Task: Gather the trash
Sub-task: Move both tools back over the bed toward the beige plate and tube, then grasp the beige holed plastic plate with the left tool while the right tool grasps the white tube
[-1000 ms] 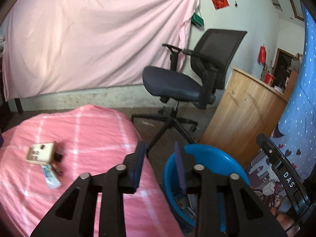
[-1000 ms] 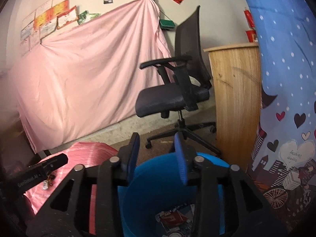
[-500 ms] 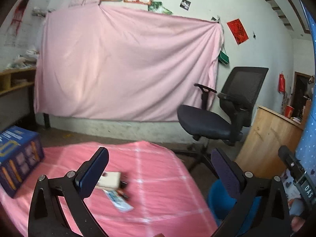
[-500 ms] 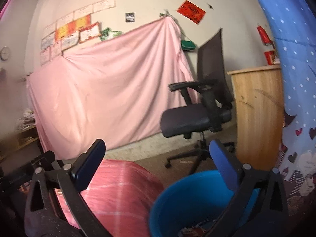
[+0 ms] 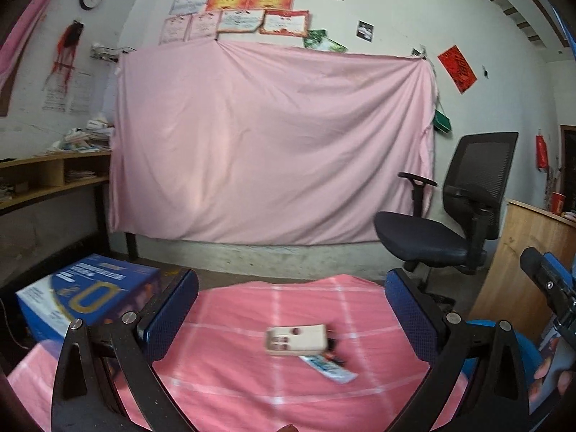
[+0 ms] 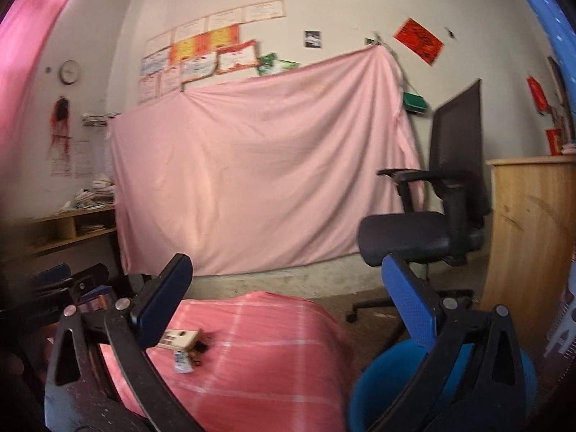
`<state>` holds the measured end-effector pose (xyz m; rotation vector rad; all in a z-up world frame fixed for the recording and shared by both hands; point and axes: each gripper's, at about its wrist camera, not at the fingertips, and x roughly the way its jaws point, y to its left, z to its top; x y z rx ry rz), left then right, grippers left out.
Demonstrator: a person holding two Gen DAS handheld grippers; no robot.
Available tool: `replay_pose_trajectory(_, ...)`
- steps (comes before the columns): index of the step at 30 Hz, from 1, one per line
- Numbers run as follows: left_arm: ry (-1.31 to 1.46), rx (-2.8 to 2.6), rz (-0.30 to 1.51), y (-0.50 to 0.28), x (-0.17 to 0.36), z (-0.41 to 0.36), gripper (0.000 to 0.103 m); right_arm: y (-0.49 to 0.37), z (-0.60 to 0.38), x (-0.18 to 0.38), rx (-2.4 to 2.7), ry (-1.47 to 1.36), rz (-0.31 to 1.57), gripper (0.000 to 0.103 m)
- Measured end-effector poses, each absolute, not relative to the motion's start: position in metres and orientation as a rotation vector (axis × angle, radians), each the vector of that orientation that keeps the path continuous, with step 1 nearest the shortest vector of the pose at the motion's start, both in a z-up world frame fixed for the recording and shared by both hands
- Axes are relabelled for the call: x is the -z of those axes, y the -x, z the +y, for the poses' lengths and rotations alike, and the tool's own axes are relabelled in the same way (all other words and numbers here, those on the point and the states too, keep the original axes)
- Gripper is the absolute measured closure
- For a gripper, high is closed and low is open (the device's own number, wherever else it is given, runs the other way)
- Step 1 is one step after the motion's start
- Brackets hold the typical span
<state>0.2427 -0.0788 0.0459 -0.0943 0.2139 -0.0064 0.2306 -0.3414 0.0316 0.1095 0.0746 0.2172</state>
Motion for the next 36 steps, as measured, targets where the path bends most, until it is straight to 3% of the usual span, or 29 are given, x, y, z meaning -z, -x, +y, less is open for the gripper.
replay_pose_trajectory(15, 0.080, -0.103, 0.225, -0.226, -0.010, -0.019, 0.001, -0.249, -0.241, 0.001, -0.360, 0.101, 0.174, 0.000)
replay_pose_trajectory(27, 0.046, -0.053, 0.419, -0.265, 0.018, -0.008, 0.002, -0.291, -0.220, 0.033, -0.392, 0.158, 0.443, 0.000)
replay_pose_trajectory(30, 0.043, -0.032, 0.484, -0.279, 0.024, -0.010, 0.002, -0.305, -0.214, 0.045, -0.427, 0.169, 0.547, 0.013)
replay_pose_trajectory(34, 0.049, 0.001, 0.551, -0.293, 0.030, -0.009, 0.011, -0.317, -0.205, 0.058, -0.481, 0.189, 0.650, 0.028)
replay_pose_trajectory(36, 0.052, 0.014, 0.581, -0.298, 0.033, -0.010, 0.015, -0.320, -0.200, 0.064, -0.503, 0.199, 0.690, 0.031)
